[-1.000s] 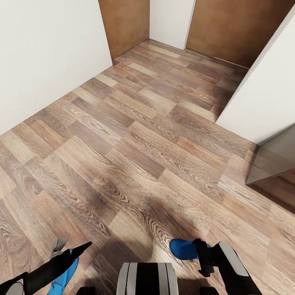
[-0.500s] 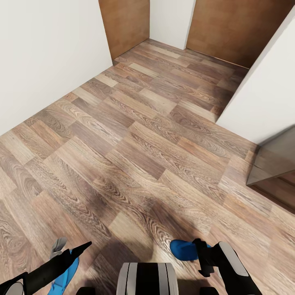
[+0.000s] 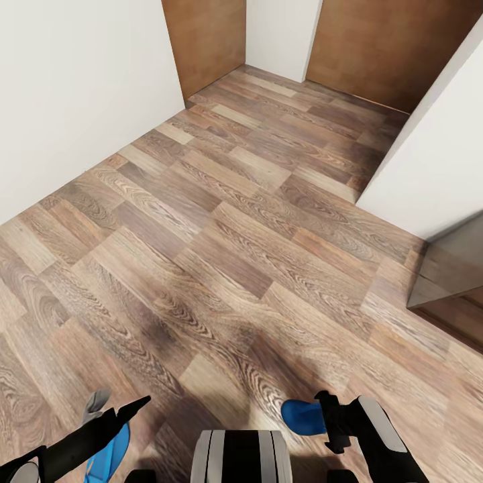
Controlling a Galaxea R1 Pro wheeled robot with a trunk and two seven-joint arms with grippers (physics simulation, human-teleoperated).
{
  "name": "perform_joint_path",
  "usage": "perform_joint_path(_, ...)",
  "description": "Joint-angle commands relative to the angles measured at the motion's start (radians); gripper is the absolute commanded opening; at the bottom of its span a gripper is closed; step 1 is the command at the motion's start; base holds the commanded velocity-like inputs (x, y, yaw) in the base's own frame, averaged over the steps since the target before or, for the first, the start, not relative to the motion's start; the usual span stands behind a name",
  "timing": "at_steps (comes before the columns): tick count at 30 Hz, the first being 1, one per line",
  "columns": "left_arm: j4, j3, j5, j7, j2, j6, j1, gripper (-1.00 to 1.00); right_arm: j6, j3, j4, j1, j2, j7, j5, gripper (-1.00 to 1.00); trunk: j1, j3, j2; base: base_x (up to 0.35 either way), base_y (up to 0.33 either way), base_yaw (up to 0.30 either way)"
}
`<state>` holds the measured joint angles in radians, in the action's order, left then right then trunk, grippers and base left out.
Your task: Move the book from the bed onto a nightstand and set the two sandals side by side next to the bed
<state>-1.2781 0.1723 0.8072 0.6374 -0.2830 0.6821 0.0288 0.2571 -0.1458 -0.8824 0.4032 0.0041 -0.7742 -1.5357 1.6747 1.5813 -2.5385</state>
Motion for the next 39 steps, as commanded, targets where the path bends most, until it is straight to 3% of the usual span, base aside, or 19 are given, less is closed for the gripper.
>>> perform_joint_path(1, 0.0, 0.001, 0.004, 0.001, 0.0, 0.007, 0.0, 1.0, 0.007, -0.003, -0.001, 0.0, 0.0, -0.005, -0.001, 1.0, 0.0, 0.001, 0.0, 0.061, 0.0, 0.0)
perform_joint_path(15, 0.0, 0.001, 0.004, 0.002, -0.001, 0.008, 0.0, 1.0, 0.007, -0.003, -0.001, 0.0, 0.0, -0.005, -0.001, 1.0, 0.0, 0.001, 0.0, 0.01, 0.0, 0.0)
perform_joint_path(24, 0.0, 0.001, 0.005, 0.001, 0.0, 0.008, 0.0, 1.0, 0.007, -0.003, -0.001, 0.0, 0.0, -0.005, -0.001, 1.0, 0.004, 0.035, -0.002, 0.0, 0.0, 0.0)
perform_joint_path(39, 0.0, 0.001, 0.004, 0.001, 0.0, 0.007, 0.0, 1.0, 0.007, -0.002, -0.001, 0.0, 0.0, -0.005, -0.001, 1.0, 0.004, 0.035, -0.002, 0.099, 0.0, 0.0)
